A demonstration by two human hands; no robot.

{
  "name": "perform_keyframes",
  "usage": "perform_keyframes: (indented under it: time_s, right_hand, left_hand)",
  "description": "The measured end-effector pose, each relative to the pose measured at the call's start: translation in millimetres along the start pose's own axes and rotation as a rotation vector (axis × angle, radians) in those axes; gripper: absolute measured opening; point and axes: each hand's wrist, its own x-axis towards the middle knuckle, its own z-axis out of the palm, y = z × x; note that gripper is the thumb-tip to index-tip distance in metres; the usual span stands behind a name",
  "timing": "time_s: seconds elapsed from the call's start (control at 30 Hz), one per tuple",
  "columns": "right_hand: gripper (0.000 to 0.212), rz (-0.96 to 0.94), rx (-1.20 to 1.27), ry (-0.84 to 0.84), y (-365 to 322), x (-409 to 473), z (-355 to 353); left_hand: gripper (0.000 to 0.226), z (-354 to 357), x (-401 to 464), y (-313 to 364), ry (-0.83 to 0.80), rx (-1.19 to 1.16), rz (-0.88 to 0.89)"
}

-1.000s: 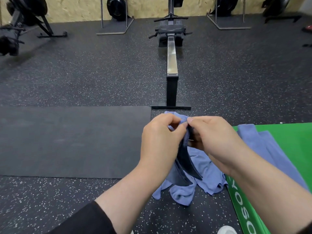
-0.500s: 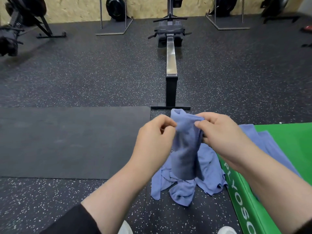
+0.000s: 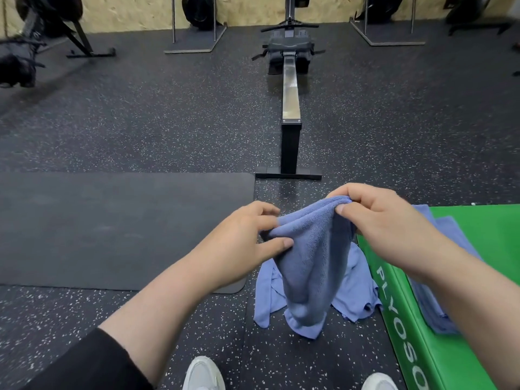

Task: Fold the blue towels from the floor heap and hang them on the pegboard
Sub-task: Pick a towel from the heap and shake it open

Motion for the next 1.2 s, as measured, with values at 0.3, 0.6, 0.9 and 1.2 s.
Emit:
perform_keyframes:
  time_s: [0.3,0.6,0.9,1.2]
  right_hand:
    - [0.022,0.064,-0.164,0.062,23,14,-7]
    - [0.022,-0.002,-0.093,0.088,17,14,-9]
    - [0.022,-0.098,-0.137,0.197,8,12,-8]
    - [0.014,-0.090,0.039,0.152,9,13,13]
  left_hand:
    - [0.026,-17,6,0,0.248,0.053,-0.090]
    - [0.031,-22,8,9,0.464,-0.101,-0.136]
    - [0.010,-28,11,13,0.490,-0.119,-0.074]
    - [0.015,-24,9,20,0.474,-0.368,-0.135]
